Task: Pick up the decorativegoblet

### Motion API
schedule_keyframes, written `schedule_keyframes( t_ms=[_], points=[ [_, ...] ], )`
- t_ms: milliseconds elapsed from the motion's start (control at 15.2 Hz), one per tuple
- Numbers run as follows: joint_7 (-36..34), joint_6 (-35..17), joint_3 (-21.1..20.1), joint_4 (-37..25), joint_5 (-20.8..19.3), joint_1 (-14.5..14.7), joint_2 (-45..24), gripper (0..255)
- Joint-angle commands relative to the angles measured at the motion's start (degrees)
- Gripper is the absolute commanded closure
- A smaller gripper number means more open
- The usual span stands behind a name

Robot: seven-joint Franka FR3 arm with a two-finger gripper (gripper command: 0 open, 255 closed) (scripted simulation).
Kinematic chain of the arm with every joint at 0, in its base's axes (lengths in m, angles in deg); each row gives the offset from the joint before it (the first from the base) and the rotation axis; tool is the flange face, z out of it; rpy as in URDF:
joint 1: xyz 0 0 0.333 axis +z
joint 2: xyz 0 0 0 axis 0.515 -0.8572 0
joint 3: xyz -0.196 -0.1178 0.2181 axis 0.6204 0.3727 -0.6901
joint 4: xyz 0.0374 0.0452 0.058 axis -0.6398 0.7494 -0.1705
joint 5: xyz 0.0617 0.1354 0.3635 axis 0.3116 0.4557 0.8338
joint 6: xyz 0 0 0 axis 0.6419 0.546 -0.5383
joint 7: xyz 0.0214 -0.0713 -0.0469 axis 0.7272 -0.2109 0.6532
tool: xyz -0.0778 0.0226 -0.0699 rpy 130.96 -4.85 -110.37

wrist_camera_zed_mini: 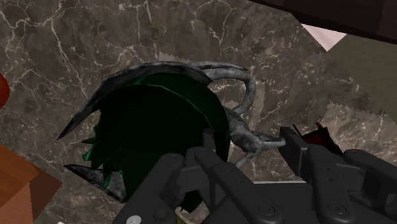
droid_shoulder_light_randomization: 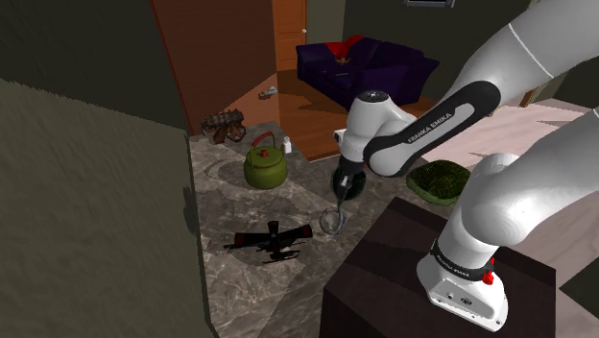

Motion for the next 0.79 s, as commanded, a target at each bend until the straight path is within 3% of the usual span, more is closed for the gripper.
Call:
schedule_keyframes(
  t_ms=[0,594,726],
  points=[
    [0.19,2.44,0.06,-0.57,0.42,0.4,1.87,255],
    [1.36,12.83,0.46,-3.96,1.58,1.3,8.88,255],
    [1.38,13.0,0.46,-4.02,1.59,1.31,8.99,255]
  ],
)
